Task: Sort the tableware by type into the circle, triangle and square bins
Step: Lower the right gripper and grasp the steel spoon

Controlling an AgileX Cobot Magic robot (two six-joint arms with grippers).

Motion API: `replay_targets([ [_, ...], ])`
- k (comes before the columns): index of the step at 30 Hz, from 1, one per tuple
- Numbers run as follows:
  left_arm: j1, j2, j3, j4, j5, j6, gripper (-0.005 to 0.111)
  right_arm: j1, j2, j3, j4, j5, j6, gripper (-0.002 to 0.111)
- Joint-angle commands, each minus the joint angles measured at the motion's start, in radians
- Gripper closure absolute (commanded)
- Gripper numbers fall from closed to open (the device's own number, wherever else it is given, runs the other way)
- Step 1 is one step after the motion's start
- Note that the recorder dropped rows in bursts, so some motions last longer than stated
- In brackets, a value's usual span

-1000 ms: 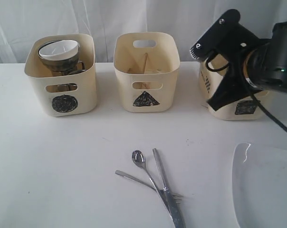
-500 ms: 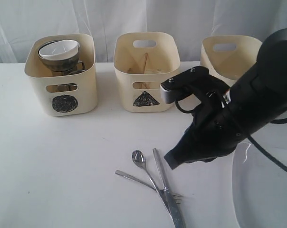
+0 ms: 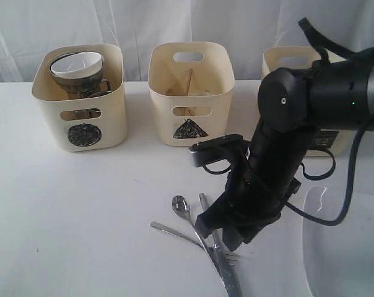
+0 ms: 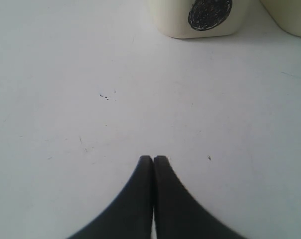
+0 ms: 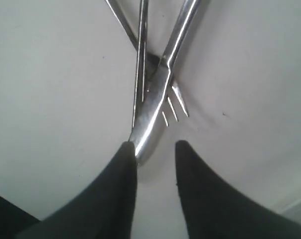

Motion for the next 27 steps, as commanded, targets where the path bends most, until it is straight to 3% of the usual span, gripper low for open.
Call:
replay_targets([
  [1,-0.006,-0.004,0.003,-0.004,0.0,-0.003,0.107,0.001,0.019,-0.007,0.024,-0.062,-0.016,0.061],
  [10,-0.006,-0.004,0.003,-0.004,0.0,-0.003,0.107,0.089,0.03,-0.031,0.111,-0.17,-0.211,0.058],
  [15,-0.006,-0.004,0.003,-0.004,0.0,-0.003,0.107,0.109,0.089,-0.031,0.028,-0.28,-0.14,0.058],
  [27,-0.006,-0.004,0.003,-0.004,0.0,-0.003,0.107,0.109,0.198,-0.031,-0.032,-0.347,-0.142,0.062],
])
